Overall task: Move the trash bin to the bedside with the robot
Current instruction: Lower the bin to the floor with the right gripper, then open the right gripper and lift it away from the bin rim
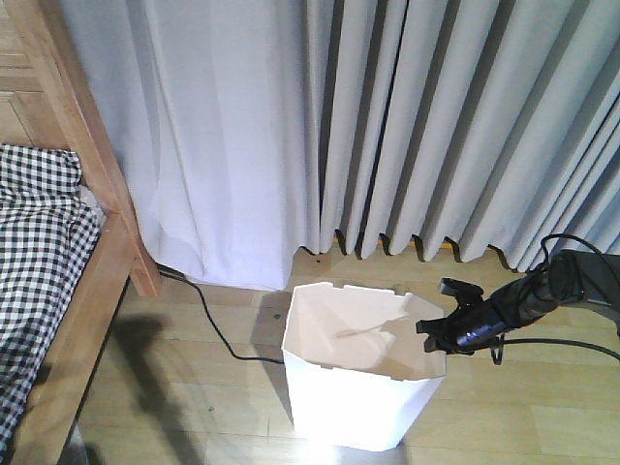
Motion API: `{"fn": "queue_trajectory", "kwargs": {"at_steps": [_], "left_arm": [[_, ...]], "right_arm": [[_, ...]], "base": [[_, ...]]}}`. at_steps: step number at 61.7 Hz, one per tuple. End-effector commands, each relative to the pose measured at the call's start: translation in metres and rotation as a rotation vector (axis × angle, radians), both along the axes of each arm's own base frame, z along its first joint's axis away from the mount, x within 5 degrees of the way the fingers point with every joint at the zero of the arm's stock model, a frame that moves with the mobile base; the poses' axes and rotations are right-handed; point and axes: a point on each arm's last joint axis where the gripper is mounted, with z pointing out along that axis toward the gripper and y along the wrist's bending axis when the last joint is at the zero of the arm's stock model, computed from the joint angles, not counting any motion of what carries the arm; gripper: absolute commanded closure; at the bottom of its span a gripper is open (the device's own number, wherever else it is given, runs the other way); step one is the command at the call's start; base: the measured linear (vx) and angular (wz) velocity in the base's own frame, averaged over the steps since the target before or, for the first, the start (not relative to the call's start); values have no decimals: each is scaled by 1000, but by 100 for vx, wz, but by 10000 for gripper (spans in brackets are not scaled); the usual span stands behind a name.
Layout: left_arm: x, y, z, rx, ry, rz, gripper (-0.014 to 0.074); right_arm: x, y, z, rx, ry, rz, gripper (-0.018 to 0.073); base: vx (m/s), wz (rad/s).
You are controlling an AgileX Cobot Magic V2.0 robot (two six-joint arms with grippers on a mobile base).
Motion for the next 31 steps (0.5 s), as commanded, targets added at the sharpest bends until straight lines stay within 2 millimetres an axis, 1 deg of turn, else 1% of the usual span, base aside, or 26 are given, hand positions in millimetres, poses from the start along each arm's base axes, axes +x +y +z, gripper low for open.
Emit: {"fn": "queue_trajectory", "kwargs": {"at_steps": [1, 6, 11, 28, 31], "left_arm": [[0, 0, 1, -4, -63, -4, 603], [0, 0, 1, -4, -63, -4, 603], [0, 0, 1, -4, -63, -4, 603], [0, 0, 1, -4, -63, -4, 603], [0, 0, 1, -4, -63, -4, 603]], "right_arm": [[27, -4, 30, -1, -81, -2, 179], [30, -5, 31, -4, -92, -3, 123], [32, -6, 31, -22, -107, -10, 99], [33, -7, 31, -25, -109, -15, 101], [36, -8, 37, -28, -121, -1, 101]], "base": [[0, 0], [0, 0], [0, 0], [0, 0], [0, 0]]}}
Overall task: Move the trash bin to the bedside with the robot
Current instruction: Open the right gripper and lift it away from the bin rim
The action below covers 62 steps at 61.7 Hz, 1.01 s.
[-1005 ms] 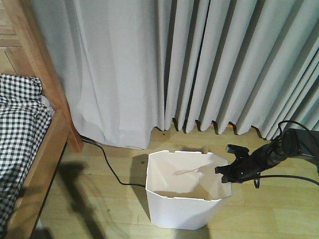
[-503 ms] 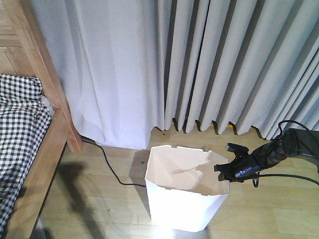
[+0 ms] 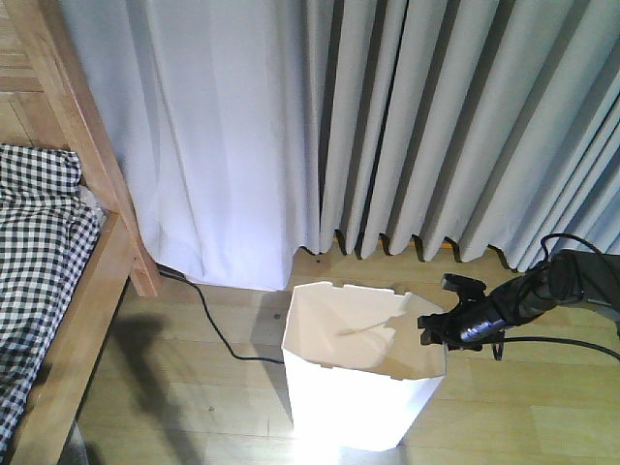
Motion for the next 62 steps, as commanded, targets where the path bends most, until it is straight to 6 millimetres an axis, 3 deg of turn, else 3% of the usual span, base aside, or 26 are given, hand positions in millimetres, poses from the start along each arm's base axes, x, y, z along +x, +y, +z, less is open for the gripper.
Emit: {"fn": "queue_trajectory", "kwargs": {"at_steps": [1, 8, 19, 32, 50, 62], "left_arm": [[0, 0, 1, -4, -63, -4, 603], [0, 0, 1, -4, -63, -4, 603], [0, 0, 1, -4, -63, -4, 603], [0, 0, 1, -4, -63, -4, 603], [0, 0, 1, -4, -63, -4, 603], [0, 0, 1, -4, -63, -4, 603]], "right_arm": [[29, -5, 37, 4, -86, 20, 101], [28, -7, 52, -48, -115, 89, 101], [18, -8, 88, -269, -183, 42, 101], [-3, 16, 135, -323, -198, 164, 101], [-24, 19, 238, -363, -317, 125, 101], [-50, 21, 307, -353, -424, 116, 101]], "base": [[0, 0], [0, 0], [0, 0], [0, 0], [0, 0], [0, 0]]}}
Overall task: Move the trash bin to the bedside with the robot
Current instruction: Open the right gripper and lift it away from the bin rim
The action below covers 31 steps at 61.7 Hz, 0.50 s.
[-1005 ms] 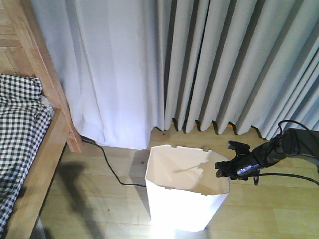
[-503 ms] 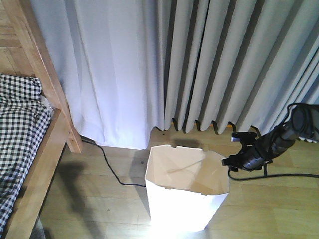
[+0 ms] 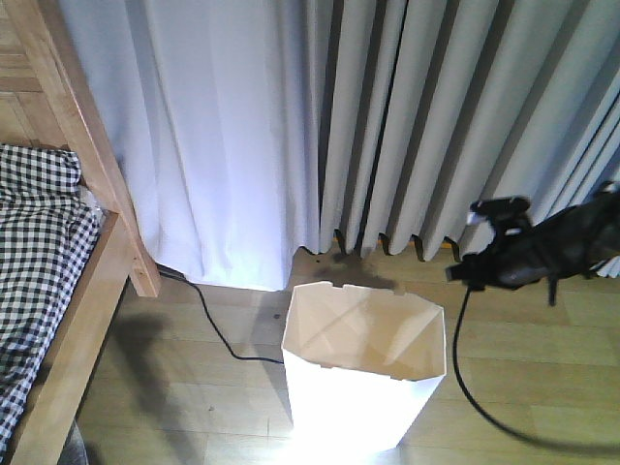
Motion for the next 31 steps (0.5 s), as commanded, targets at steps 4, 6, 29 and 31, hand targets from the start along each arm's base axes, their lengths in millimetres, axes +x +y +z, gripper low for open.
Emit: {"fn": "queue_trajectory", "kwargs": {"at_steps": [4, 6, 29, 31], "left_arm": [[0, 0, 1, -4, -63, -4, 603], [0, 0, 1, -4, -63, -4, 603], [0, 0, 1, -4, -63, -4, 603], [0, 0, 1, -4, -63, -4, 603]], "right_arm": [[-19, -1, 69, 6, -145, 7, 101], [-26, 0, 80, 9, -168, 10, 101], [-101, -2, 190, 4, -541, -59, 101], [-111, 0, 199, 29, -575, -70, 101]], "base": [[0, 0], [0, 0], [0, 0], [0, 0]]}}
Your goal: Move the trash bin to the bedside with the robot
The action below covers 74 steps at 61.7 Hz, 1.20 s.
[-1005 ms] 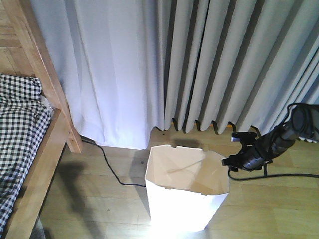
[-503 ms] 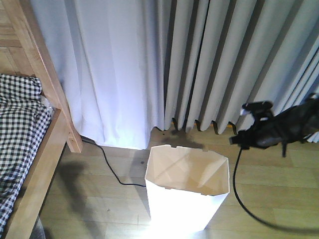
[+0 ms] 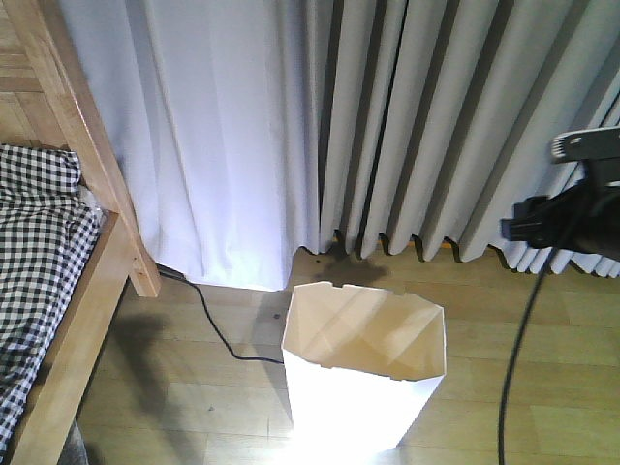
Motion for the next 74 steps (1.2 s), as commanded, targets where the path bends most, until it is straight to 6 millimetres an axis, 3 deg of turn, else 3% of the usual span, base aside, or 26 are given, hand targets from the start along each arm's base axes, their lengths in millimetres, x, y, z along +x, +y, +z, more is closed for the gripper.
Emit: {"fn": "queue_trajectory", "kwargs": {"at_steps": [1, 13, 20, 27, 31, 43, 58, 64, 74], "left_arm": [[0, 0, 1, -4, -63, -4, 603], [0, 0, 1, -4, -63, -4, 603], [0, 0, 1, -4, -63, -4, 603], [0, 0, 1, -4, -63, -4, 603], [0, 0, 1, -4, -63, -4, 603], [0, 0, 1, -4, -63, -4, 603], [0, 0, 1, -4, -63, -4, 603], [0, 0, 1, -4, -63, -4, 603], [0, 0, 1, -4, -63, -4, 603]], "right_arm": [[-21, -1, 37, 38, -155, -39, 101], [-91, 1, 73, 75, -416, -48, 101], [-128, 1, 75, 70, -542, -53, 101], [-154, 7, 63, 51, -592, 17, 101], [-161, 9, 56, 19, -592, 53, 101], [-173, 8, 64, 67, -690, 18, 101], [-175, 7, 65, 38, -707, 14, 120], [-175, 4, 66, 30, -719, -13, 214], [-175, 3, 67, 30, -723, -23, 513]], "base": [[0, 0], [0, 0], [0, 0], [0, 0], [0, 0], [0, 0], [0, 0], [0, 0], [0, 0]]}}
